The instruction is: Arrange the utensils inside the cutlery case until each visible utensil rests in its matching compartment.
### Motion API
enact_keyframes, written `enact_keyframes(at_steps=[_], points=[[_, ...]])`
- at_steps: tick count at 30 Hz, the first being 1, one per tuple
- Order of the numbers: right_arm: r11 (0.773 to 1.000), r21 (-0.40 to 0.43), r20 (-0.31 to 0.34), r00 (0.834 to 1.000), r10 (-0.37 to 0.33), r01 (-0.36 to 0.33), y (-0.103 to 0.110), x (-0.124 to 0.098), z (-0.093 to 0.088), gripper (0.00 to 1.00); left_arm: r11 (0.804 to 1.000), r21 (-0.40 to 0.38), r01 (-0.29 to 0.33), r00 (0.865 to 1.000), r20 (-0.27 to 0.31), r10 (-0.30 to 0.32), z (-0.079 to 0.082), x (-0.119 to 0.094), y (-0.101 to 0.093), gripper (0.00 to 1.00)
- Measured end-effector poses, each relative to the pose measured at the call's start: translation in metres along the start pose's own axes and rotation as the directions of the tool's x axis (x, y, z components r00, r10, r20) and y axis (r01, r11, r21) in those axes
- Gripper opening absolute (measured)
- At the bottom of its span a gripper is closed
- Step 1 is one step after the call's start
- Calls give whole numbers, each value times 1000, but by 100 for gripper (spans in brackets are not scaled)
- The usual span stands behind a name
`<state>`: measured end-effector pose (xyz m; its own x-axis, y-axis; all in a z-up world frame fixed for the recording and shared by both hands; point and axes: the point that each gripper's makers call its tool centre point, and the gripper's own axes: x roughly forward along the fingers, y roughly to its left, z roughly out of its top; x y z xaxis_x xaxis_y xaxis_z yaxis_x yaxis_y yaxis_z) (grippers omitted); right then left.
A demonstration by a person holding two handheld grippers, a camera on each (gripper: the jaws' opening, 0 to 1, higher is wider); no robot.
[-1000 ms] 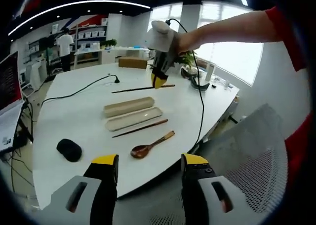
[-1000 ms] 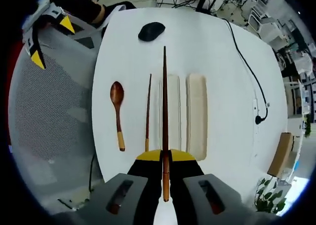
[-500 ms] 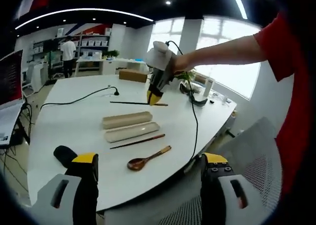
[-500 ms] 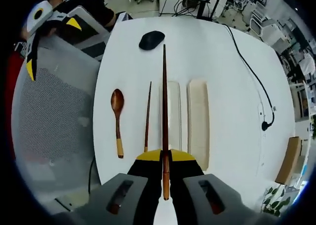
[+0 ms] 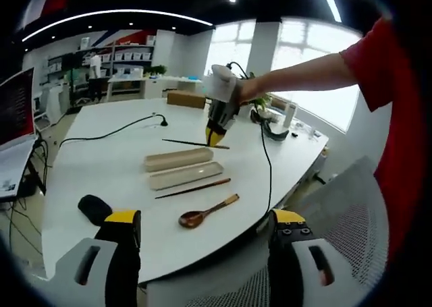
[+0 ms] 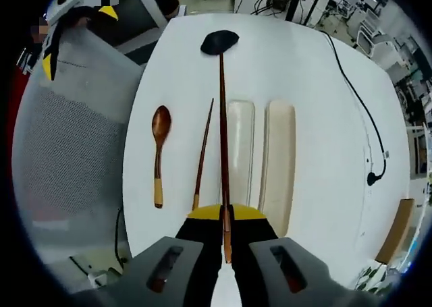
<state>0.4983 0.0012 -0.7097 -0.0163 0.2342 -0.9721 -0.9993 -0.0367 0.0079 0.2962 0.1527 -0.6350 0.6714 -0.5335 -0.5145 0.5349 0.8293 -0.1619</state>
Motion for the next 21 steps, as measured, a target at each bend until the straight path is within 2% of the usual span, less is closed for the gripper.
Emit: enact_keyframes(at_steps=[2,5,8,9,10,12,17,21], points=[[1000,-4,3,1000,1,-1,-2,-2,5,0,1000,8,7,1000,-6,-7,-1,1,-1,79],[999,-32,-30,1000,-1,1,-16,-2,7,0,1000,11,7,1000,-20,-7,-5,0,-1,78],[999,-42,-22,1000,22,-23,-24,-10,14,0,1000,12,12,999,-50,-12,-8,3,3,78],[999,-35,-29,999,18,-19,-24,-14,14,0,1000,-10,10,999,-41,-11,-7,3,4,78],[999,-38,-33,999,8,-9,-30,-17,13,0,999,-36,11,1000,-10,-12,-3,0,3,78],[1000,-20,-39,999,7,-8,-38,-19,12,0,1000,-11,6,1000,9,-6,1,-1,3,78],[1000,2,-57,998,1,-1,-57,-18,11,0,1000,9,27,999,-32,-27,-4,3,-1,77],[998,55,-25,1000,14,-13,-67,-15,14,0,1000,-4,5,999,-40,-5,-6,2,4,76]])
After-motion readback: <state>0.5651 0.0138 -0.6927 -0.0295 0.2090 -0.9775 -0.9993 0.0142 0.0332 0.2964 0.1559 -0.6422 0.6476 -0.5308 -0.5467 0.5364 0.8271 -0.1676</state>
